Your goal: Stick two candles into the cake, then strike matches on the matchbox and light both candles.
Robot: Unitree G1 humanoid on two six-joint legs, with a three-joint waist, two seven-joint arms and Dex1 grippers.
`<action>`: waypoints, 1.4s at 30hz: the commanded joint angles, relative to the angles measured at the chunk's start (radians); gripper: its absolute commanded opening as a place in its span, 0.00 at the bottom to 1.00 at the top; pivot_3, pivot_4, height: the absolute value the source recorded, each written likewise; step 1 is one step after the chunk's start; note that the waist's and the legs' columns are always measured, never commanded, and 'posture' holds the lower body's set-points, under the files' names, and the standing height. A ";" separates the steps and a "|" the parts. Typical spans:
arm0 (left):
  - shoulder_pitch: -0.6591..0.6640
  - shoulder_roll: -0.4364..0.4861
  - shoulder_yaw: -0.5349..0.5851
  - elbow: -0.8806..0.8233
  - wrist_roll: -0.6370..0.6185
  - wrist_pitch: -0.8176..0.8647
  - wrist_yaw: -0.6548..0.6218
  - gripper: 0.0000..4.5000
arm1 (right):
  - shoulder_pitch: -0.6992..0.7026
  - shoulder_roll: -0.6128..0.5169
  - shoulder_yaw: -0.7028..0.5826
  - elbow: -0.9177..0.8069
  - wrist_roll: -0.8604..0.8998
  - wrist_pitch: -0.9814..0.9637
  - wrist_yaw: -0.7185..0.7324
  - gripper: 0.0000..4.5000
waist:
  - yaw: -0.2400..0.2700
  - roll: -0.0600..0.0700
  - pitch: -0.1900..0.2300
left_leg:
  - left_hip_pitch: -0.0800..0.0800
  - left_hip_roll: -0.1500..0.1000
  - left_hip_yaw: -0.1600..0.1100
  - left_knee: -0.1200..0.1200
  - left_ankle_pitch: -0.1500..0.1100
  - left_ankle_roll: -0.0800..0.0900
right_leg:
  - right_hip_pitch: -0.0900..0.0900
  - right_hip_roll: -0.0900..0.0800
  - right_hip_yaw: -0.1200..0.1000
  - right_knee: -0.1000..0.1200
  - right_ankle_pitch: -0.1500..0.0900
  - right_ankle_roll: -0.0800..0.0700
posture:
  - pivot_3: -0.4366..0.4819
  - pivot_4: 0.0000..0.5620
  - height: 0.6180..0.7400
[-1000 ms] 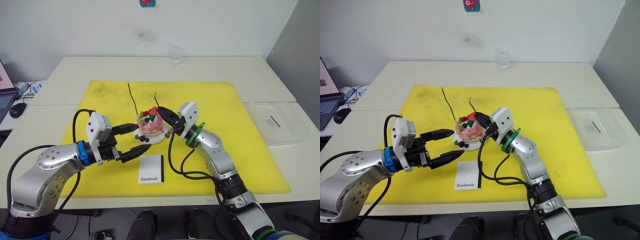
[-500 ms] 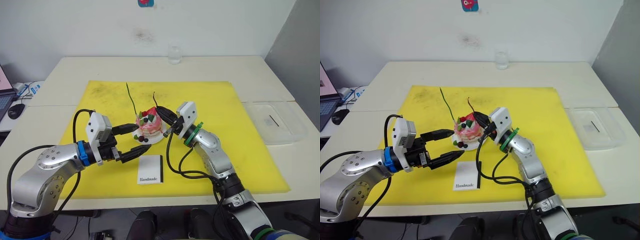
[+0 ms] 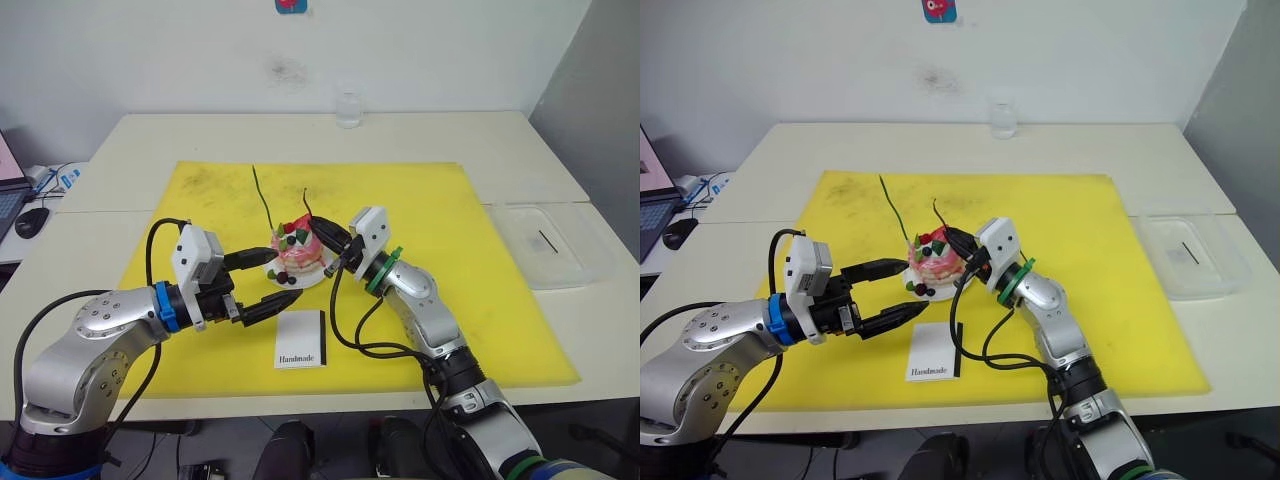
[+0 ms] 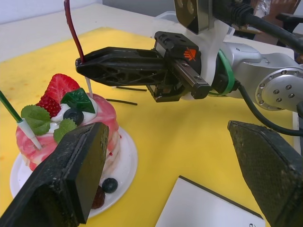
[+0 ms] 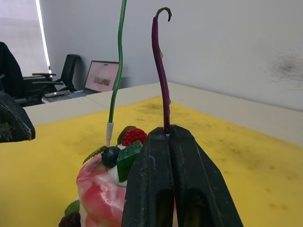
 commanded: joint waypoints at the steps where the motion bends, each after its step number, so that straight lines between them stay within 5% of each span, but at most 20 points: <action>1: -0.002 0.005 -0.003 -0.015 0.002 -0.015 -0.008 1.00 | -0.010 0.009 0.004 -0.002 -0.007 -0.033 0.003 0.01 | 0.000 0.000 0.000 | 0.000 0.000 0.000 0.000 0.000 0.000 | 0.000 0.000 0.000 0.000 0.000 0.000 | 0.48 0.27 1.00; 39: -0.001 0.000 -0.020 -0.009 0.026 -0.027 -0.024 1.00 | 0.040 0.050 -0.013 0.040 -0.012 -0.092 -0.024 0.01 | -0.001 0.000 0.000 | 0.001 0.009 0.001 -0.001 0.000 0.000 | 0.000 0.009 -0.001 0.000 -0.003 -0.002 | 0.48 0.27 1.00; 42: -0.002 0.000 -0.023 -0.010 0.029 -0.029 -0.024 1.00 | 0.038 0.051 -0.013 0.025 -0.010 -0.086 -0.025 0.13 | -0.001 0.000 0.000 | 0.001 0.010 0.001 -0.002 0.000 0.000 | 0.000 0.009 0.000 0.000 -0.003 -0.003 | 0.48 0.27 1.00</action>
